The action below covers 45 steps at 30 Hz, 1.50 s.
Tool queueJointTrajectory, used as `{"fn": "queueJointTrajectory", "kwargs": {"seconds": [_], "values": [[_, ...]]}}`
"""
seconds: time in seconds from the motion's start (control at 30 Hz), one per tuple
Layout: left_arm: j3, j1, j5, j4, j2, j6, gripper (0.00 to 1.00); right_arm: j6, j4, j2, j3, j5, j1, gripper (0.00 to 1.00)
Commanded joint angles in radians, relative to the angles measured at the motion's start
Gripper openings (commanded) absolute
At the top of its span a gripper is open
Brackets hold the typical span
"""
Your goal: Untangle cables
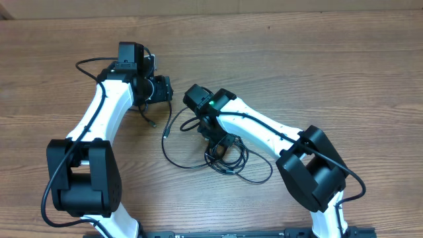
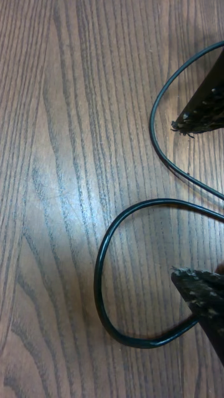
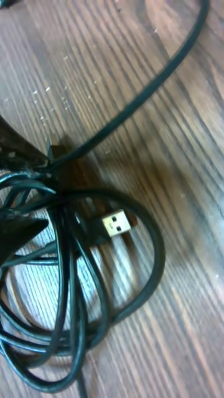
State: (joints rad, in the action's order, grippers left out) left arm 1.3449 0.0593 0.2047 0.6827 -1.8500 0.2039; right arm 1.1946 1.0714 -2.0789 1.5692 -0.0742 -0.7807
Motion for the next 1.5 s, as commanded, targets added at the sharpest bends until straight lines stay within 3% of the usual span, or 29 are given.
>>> {"fn": "queueJointTrajectory", "kwargs": {"seconds": [0.0,0.33,0.57,0.73,0.87,1.47], "values": [[-0.004,0.000,-0.001,-0.006,-0.011,0.003,0.70,0.008,-0.003,-0.008,-0.005,0.020,-0.004,0.19],[-0.004,0.000,0.006,-0.007,-0.011,0.003,0.70,-0.017,-0.011,-0.009,-0.005,0.050,-0.013,0.31],[-0.004,0.000,0.006,-0.007,-0.011,0.003,0.70,-0.016,-0.102,-0.010,-0.078,0.008,-0.030,0.32],[-0.004,0.000,0.006,-0.006,-0.011,0.003,0.70,-0.017,-0.125,-0.010,-0.121,0.007,-0.013,0.29],[-0.004,0.000,0.006,-0.008,-0.011,0.003,0.70,-0.102,-0.114,-0.010,-0.121,0.009,0.008,0.28],[-0.004,0.000,0.007,-0.003,-0.011,0.003,0.62,-0.103,-0.109,-0.010,-0.131,0.023,0.022,0.21]]}}
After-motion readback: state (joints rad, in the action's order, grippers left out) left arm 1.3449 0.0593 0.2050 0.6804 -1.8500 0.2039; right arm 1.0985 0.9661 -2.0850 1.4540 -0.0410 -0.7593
